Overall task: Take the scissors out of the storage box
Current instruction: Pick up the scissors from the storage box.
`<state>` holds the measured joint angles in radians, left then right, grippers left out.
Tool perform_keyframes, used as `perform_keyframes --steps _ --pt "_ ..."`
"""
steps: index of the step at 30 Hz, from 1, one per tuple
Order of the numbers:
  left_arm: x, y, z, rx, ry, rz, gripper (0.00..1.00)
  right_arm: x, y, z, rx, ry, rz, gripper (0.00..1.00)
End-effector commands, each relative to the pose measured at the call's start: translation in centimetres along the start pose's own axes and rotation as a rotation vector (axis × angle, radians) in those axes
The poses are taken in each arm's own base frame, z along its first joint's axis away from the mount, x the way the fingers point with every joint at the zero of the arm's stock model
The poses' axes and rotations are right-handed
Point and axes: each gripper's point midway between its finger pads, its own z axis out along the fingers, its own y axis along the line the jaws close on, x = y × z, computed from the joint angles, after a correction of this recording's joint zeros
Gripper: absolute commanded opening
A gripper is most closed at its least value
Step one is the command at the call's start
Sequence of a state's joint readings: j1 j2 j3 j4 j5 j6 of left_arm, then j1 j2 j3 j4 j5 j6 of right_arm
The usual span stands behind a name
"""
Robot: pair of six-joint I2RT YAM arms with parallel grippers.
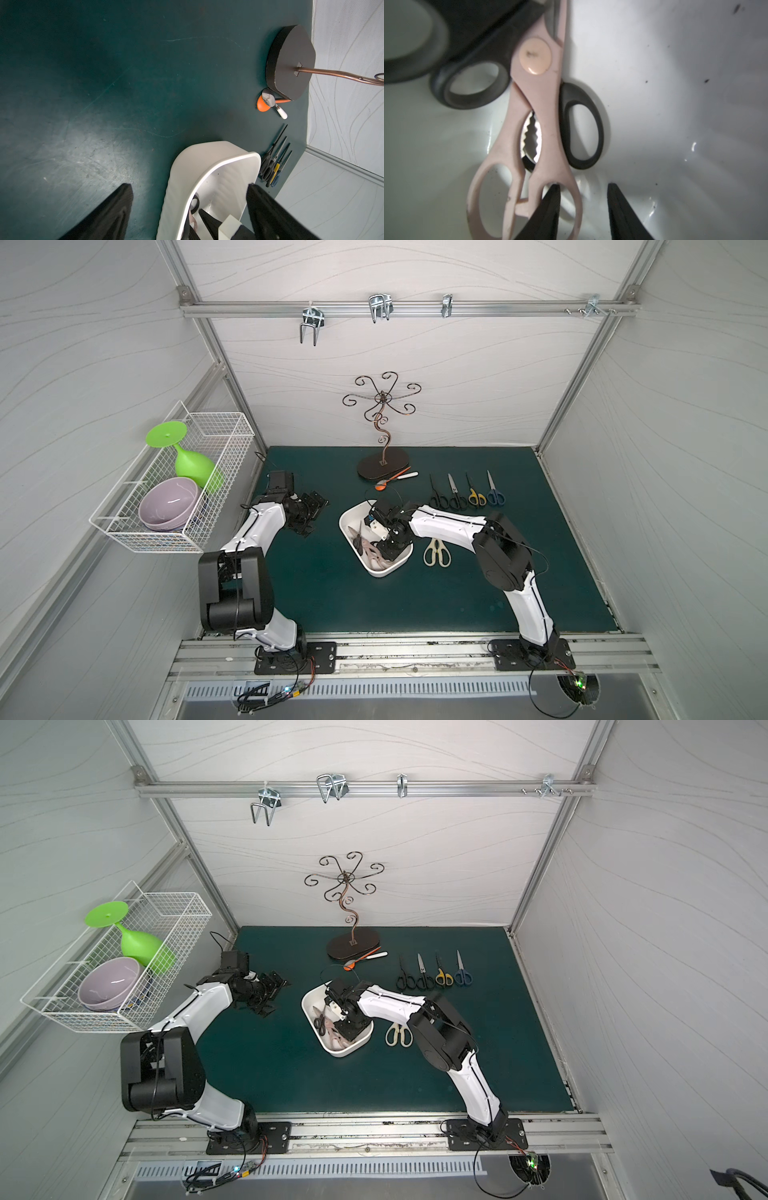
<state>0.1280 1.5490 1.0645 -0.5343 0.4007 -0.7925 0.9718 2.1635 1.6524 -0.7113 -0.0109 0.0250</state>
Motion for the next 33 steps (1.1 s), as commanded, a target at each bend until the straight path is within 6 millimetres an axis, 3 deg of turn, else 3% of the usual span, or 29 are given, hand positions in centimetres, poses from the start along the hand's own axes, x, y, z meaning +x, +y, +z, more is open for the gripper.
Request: perform_keyframes --steps 1,6,13,26,33 --pt "0.0 -0.3 -0.7 0.002 -0.018 0.035 0.9 0.6 -0.1 1.6 0.04 0.04 -0.023 0.37" --pt "0.2 -0.1 -0.4 0.002 -0.009 0.032 0.9 0.9 -0.2 2.3 0.056 0.06 -0.033 0.18" --pt "0.3 0.1 -0.2 0.001 -0.005 0.032 0.9 0.4 -0.2 1.4 0.074 0.045 -0.044 0.03" --pt "0.2 -0.1 0.3 0.016 0.003 0.03 0.9 -1.0 -0.6 -3.4 0.091 -0.008 -0.021 0.0" --pt "0.4 0.0 0.4 0.024 0.009 0.025 0.9 -1.2 -1.6 -5.0 0.111 -0.009 0.013 0.0"
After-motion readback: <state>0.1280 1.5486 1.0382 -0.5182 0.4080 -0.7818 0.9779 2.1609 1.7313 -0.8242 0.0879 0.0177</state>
